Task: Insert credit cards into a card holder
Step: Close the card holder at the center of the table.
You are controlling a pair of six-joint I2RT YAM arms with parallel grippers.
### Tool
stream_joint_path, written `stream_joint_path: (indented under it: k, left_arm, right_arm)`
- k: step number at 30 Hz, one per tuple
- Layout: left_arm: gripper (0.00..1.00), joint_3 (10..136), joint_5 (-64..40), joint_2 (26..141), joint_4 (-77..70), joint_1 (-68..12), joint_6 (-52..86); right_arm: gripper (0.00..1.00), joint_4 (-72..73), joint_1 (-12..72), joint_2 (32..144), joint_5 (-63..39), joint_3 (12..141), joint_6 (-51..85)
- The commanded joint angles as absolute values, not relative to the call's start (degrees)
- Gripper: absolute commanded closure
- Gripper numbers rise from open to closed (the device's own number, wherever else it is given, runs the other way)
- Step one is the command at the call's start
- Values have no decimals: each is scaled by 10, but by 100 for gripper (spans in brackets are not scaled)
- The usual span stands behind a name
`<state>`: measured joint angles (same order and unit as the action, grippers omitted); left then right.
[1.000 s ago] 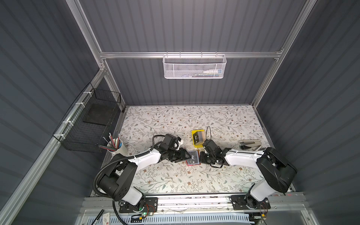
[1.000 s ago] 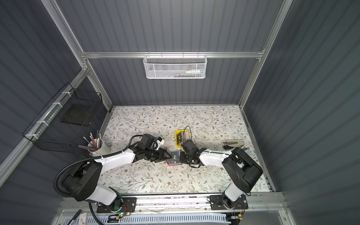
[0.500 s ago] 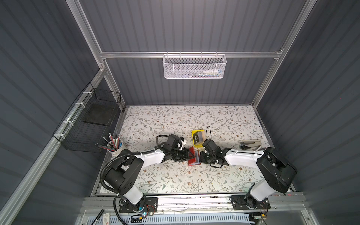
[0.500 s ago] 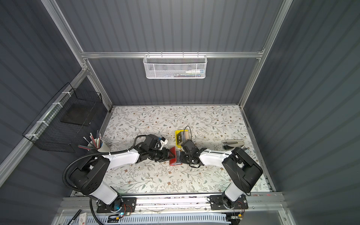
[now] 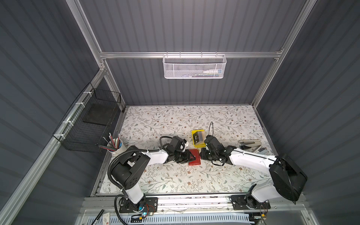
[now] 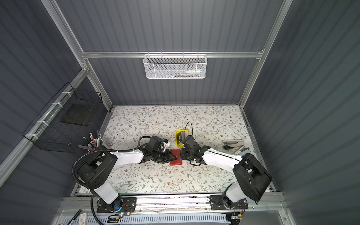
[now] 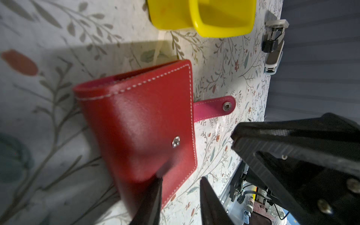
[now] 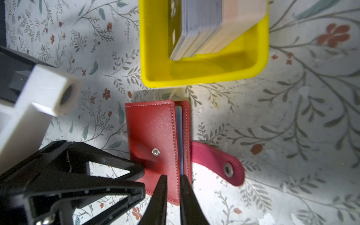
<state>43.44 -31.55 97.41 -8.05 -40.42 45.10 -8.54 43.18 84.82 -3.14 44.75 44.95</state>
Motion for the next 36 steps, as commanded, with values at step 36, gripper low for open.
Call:
stream_joint_path:
  k: [36]
  left_arm:
    - [65, 500, -168, 959, 91, -406, 366]
  right_arm:
    - [83, -132, 444, 926, -32, 457, 442]
